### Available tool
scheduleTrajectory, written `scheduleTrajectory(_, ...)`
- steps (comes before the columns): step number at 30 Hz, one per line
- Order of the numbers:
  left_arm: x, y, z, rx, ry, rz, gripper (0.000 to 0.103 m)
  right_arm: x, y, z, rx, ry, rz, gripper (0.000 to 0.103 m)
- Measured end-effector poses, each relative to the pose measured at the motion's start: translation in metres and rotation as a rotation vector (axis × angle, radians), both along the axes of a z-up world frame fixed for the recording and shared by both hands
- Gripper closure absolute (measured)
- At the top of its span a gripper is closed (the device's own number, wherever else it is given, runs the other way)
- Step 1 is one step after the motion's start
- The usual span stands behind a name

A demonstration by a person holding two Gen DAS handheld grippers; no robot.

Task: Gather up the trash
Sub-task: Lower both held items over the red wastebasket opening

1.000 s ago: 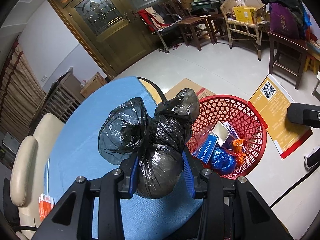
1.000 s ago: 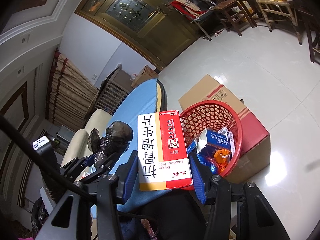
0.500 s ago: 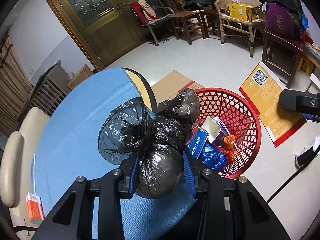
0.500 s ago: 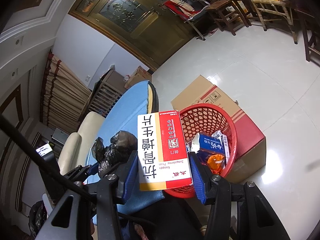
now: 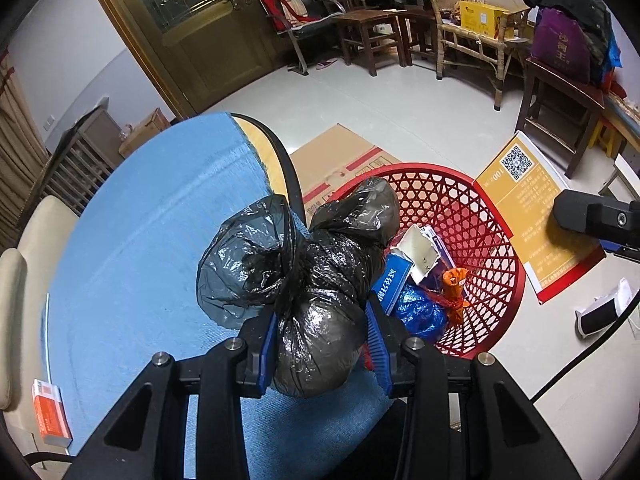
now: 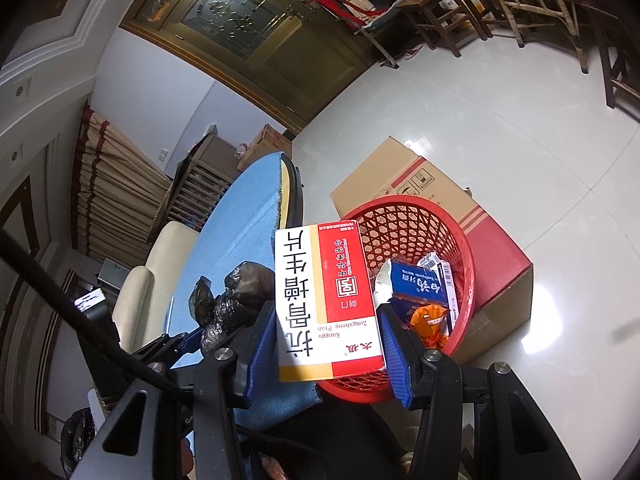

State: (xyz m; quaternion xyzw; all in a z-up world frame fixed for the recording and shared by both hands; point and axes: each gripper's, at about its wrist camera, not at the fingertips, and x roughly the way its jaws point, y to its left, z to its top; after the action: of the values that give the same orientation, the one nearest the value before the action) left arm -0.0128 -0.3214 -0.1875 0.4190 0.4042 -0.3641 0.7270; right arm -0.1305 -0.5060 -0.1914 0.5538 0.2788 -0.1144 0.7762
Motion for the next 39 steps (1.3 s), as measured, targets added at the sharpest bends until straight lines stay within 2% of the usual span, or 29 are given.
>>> scheduleTrajectory(11,0.013,-0.008,-0.013,0.003,0.096,0.028,0.061,0.005,-0.003,-0.011,0.014,0.04,-0.005,0.05)
scheduleTrajectory(28,0.015,-0.029,-0.031,0.029,0.127,0.02,0.061,0.011,-0.017,-0.023,0.043,0.082,-0.023,0.05)
scheduleTrajectory(39,0.021,-0.047,-0.043,0.035,0.175,0.039,0.06,0.02,-0.034,-0.027,0.054,0.109,-0.023,0.05)
